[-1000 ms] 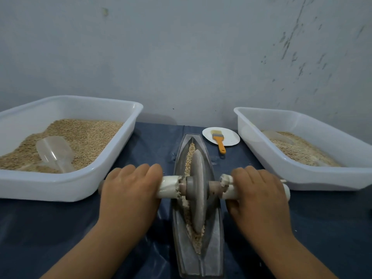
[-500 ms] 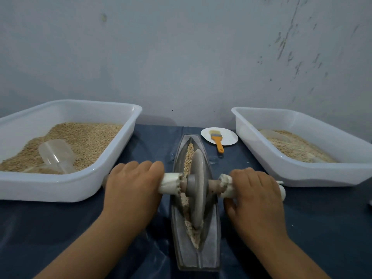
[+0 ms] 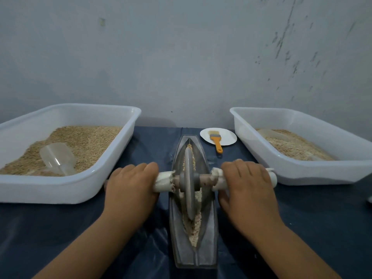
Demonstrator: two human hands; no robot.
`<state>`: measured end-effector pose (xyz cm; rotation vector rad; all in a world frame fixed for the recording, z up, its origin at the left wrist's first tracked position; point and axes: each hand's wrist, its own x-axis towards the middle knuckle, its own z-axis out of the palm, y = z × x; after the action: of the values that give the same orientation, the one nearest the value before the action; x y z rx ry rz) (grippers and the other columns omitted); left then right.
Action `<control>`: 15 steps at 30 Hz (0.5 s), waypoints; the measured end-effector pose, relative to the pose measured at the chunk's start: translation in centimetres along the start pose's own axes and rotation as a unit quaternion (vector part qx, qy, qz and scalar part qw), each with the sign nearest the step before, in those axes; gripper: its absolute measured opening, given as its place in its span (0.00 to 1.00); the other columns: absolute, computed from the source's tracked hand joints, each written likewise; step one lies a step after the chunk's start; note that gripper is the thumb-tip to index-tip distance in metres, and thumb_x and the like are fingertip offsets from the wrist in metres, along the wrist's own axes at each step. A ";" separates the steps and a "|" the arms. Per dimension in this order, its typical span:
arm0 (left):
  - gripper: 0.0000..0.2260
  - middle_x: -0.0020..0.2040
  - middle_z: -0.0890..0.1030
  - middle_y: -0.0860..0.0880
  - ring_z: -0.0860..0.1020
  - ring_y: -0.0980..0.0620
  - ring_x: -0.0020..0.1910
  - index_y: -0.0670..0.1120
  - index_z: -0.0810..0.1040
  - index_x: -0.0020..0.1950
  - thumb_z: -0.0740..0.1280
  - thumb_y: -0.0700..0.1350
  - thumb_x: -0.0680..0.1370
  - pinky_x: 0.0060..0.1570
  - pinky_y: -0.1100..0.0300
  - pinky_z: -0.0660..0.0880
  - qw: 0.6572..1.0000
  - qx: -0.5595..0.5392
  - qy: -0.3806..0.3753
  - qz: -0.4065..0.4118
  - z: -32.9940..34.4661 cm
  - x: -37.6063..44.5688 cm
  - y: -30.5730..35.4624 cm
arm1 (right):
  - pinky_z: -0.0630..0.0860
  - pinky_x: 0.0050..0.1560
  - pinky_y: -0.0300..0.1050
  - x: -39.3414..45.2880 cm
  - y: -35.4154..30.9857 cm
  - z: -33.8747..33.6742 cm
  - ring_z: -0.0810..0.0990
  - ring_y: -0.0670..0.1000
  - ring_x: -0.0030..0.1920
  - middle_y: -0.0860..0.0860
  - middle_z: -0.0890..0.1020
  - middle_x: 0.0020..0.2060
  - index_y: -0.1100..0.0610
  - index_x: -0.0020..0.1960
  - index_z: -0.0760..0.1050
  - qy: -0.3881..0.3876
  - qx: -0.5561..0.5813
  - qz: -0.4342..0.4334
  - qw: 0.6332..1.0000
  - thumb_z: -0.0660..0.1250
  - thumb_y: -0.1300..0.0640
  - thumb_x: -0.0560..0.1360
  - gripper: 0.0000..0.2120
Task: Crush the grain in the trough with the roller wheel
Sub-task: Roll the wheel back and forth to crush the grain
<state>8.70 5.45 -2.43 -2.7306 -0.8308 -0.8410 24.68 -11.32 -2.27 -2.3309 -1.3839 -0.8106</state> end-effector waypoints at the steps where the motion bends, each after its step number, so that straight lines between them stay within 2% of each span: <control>1: 0.14 0.26 0.70 0.49 0.68 0.46 0.25 0.46 0.68 0.32 0.75 0.41 0.64 0.29 0.56 0.61 1.000 -0.002 -0.007 -0.010 0.1 0.3 0.0 | 0.71 0.50 0.51 0.6 -0.3 -0.2 0.72 0.54 0.44 0.49 0.74 0.43 0.53 0.50 0.74 -0.021 -0.003 0.007 1.000 0.75 0.56 0.63 0.18; 4: 0.14 0.26 0.70 0.50 0.68 0.47 0.25 0.47 0.68 0.33 0.75 0.42 0.64 0.29 0.57 0.61 1.000 -0.008 -0.016 -0.022 0.3 -0.1 0.0 | 0.71 0.52 0.51 0.6 -0.5 -0.4 0.73 0.53 0.45 0.49 0.74 0.44 0.53 0.51 0.74 -0.024 -0.002 0.017 1.000 0.75 0.56 0.63 0.18; 8: 0.18 0.28 0.67 0.53 0.65 0.50 0.26 0.49 0.65 0.34 0.76 0.44 0.62 0.27 0.57 0.62 0.999 -0.027 0.016 0.006 -0.3 -2.1 -0.3 | 0.66 0.60 0.53 -2.0 -0.2 -0.1 0.72 0.56 0.50 0.52 0.75 0.49 0.55 0.55 0.74 0.092 -0.006 -0.019 0.996 0.72 0.58 0.65 0.20; 10: 0.16 0.28 0.67 0.53 0.65 0.51 0.26 0.50 0.65 0.34 0.74 0.46 0.63 0.27 0.57 0.63 0.999 -0.015 0.032 0.018 -0.3 -2.2 -0.6 | 0.63 0.62 0.52 -2.5 -0.1 0.2 0.70 0.56 0.52 0.52 0.75 0.51 0.55 0.56 0.73 0.117 -0.010 -0.020 0.993 0.69 0.58 0.67 0.19; 12: 0.15 0.27 0.68 0.51 0.66 0.48 0.25 0.48 0.66 0.34 0.73 0.45 0.64 0.27 0.57 0.61 0.999 -0.008 0.025 0.021 0.1 -1.2 -0.8 | 0.64 0.57 0.51 -1.6 0.1 0.5 0.71 0.56 0.49 0.53 0.76 0.48 0.56 0.54 0.75 0.094 -0.009 -0.006 0.996 0.71 0.60 0.66 0.17; 15: 0.12 0.32 0.73 0.52 0.72 0.48 0.31 0.50 0.67 0.38 0.70 0.48 0.69 0.32 0.57 0.63 0.999 0.028 -0.019 0.003 1.0 1.5 -0.6 | 0.66 0.51 0.49 1.4 -0.3 0.3 0.72 0.54 0.46 0.50 0.75 0.45 0.53 0.52 0.75 -0.033 -0.020 0.031 0.999 0.73 0.58 0.67 0.15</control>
<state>9.86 6.94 -2.40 -2.7067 -0.8404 -0.7534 25.05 -10.11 -1.66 -2.4374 -1.3263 -0.7565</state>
